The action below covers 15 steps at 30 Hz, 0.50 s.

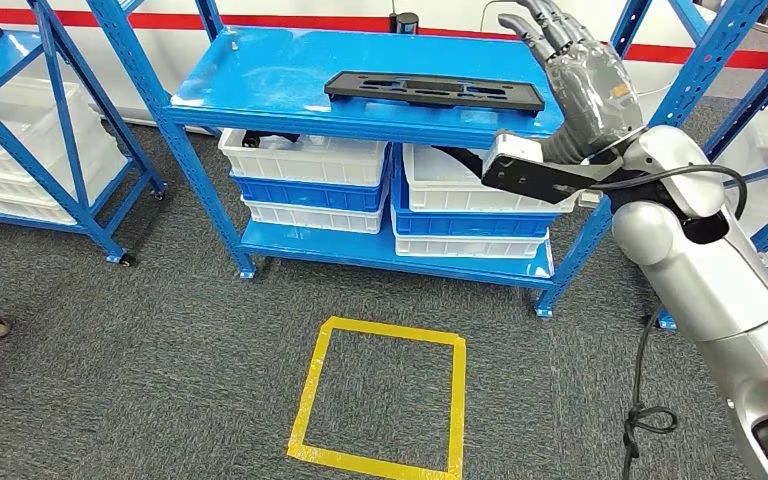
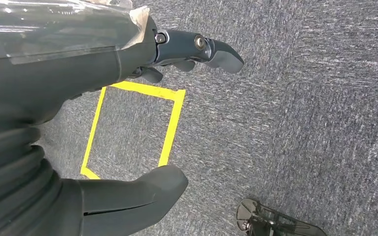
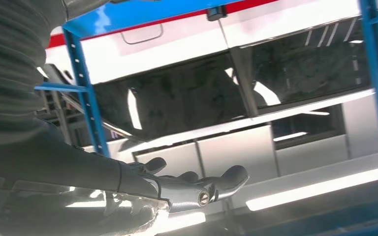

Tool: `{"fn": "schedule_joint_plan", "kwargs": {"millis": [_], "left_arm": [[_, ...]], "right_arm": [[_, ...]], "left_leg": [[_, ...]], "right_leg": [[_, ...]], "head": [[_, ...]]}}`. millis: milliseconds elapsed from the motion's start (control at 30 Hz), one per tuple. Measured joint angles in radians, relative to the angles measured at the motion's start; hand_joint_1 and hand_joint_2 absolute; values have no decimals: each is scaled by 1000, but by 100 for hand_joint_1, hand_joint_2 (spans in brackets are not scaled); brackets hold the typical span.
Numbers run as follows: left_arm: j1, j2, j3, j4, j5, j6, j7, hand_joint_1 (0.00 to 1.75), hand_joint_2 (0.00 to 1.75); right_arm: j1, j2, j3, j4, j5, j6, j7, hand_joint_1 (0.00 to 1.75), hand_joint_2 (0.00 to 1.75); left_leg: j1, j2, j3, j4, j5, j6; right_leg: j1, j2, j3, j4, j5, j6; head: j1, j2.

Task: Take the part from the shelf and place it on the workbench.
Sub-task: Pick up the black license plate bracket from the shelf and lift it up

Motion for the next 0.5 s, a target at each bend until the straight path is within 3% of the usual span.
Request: {"fn": "schedule_joint_plan", "kwargs": {"millis": [500], "left_arm": [[0, -4, 6, 2, -7, 9, 17, 0, 175]], "right_arm": [[-37, 18, 133, -13, 3, -16, 28, 0, 175]], "left_leg": [[-1, 0, -1, 2, 0, 0]], "right_leg": [[0, 0, 0, 0, 0, 0]], "head": [[0, 0]]}}
